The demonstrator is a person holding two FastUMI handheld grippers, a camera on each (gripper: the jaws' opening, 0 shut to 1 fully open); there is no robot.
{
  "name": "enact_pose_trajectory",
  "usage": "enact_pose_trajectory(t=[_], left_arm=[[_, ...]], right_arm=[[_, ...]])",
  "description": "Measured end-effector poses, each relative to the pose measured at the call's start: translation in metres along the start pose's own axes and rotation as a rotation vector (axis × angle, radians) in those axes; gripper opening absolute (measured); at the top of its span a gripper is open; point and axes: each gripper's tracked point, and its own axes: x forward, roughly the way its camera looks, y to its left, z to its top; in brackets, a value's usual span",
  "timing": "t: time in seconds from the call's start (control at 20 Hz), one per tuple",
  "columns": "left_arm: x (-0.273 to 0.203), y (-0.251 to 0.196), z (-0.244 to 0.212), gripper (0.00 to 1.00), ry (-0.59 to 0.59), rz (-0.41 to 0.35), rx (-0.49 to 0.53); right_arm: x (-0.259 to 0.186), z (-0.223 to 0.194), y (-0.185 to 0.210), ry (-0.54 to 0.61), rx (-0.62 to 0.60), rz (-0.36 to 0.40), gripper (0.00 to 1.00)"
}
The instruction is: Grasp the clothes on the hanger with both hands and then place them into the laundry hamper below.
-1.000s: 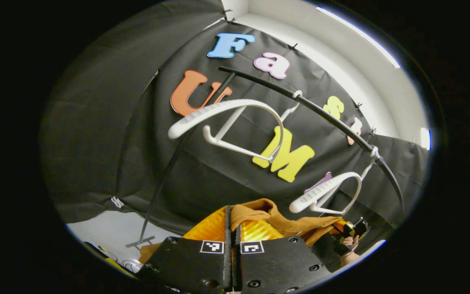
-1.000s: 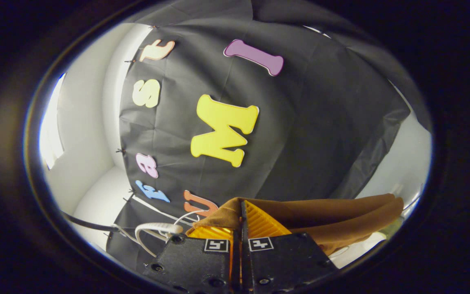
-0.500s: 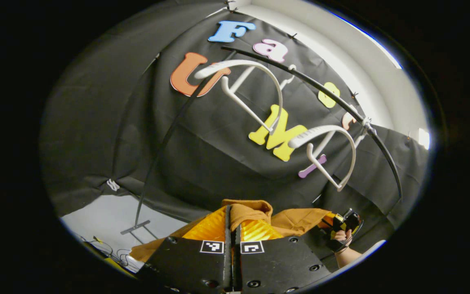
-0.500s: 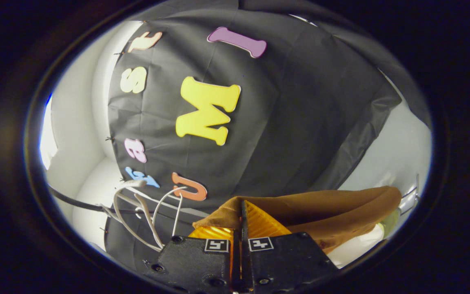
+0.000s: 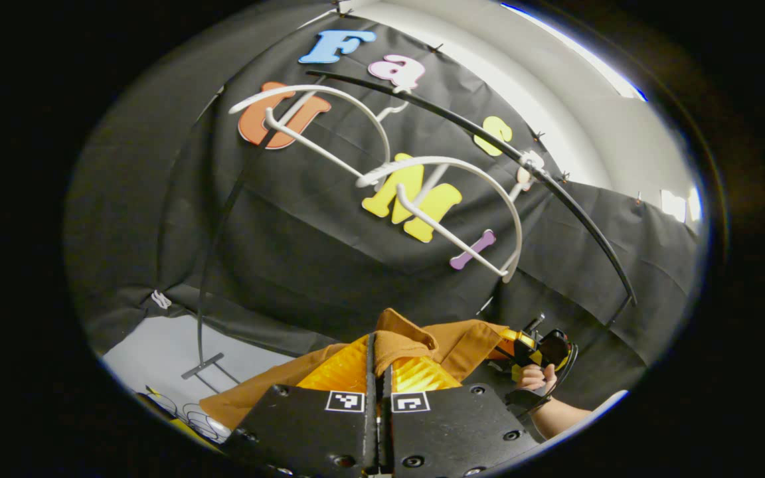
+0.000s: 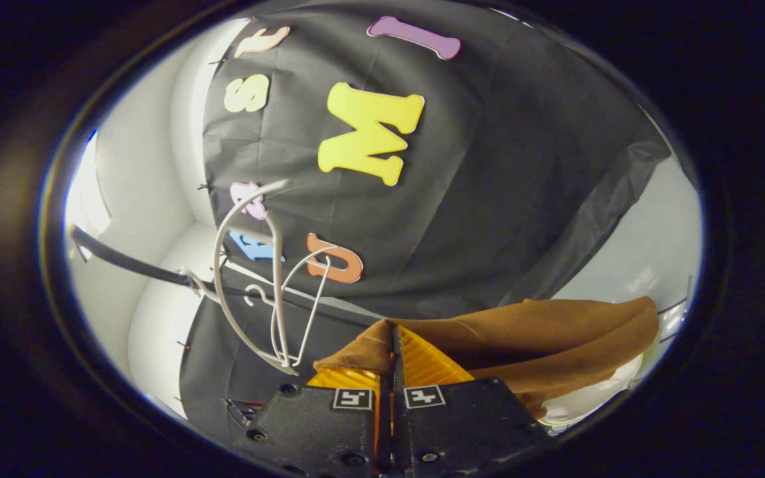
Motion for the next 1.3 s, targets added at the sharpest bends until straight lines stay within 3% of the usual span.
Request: enact_pose_trajectory(t=[0.05, 0.1, 0.25, 0.3, 0.35, 0.5, 0.55, 0.65, 0.95, 1.3], left_arm=[[0.001, -0.008, 0.001, 0.01, 0.001, -0.015, 0.012], [0.004, -0.02, 0.002, 0.07, 0.0, -0.033, 0.019], [0.007, -0.049, 0.008, 0.07, -0.006, -0.093, 0.046], [0.005, -0.06, 0.008, 0.01, -0.006, -0.111, 0.055], [0.005, -0.067, 0.01, 0.07, -0.011, -0.125, 0.063], [0.012, -0.086, 0.012, 0.07, -0.015, -0.164, 0.073], [0.016, -0.089, 0.014, 0.01, -0.014, -0.173, 0.072], [0.018, -0.093, 0.009, 0.01, -0.01, -0.187, 0.073], [0.029, -0.076, -0.034, 0.01, 0.076, -0.146, 0.044], [0.049, -0.039, -0.098, 0.01, 0.201, -0.029, -0.054]], right_arm=[[-0.002, -0.008, 0.003, 0.011, -0.005, 0.005, 0.05], [-0.002, -0.015, 0.008, 0.027, -0.011, 0.016, 0.05], [0.0, -0.031, 0.03, 0.054, -0.022, 0.05, 0.05], [-0.001, -0.038, 0.038, 0.065, -0.031, 0.07, 0.05], [-0.003, -0.045, 0.046, 0.075, -0.037, 0.083, 0.05], [0.001, -0.056, 0.063, 0.099, -0.049, 0.112, 0.05], [-0.001, -0.062, 0.067, 0.11, -0.045, 0.12, 0.05], [-0.005, -0.075, 0.071, 0.128, -0.053, 0.134, 0.05], [0.007, -0.092, 0.019, 0.166, 0.02, 0.042, 0.05], [0.011, -0.122, -0.053, 0.204, 0.149, -0.133, 0.04]])
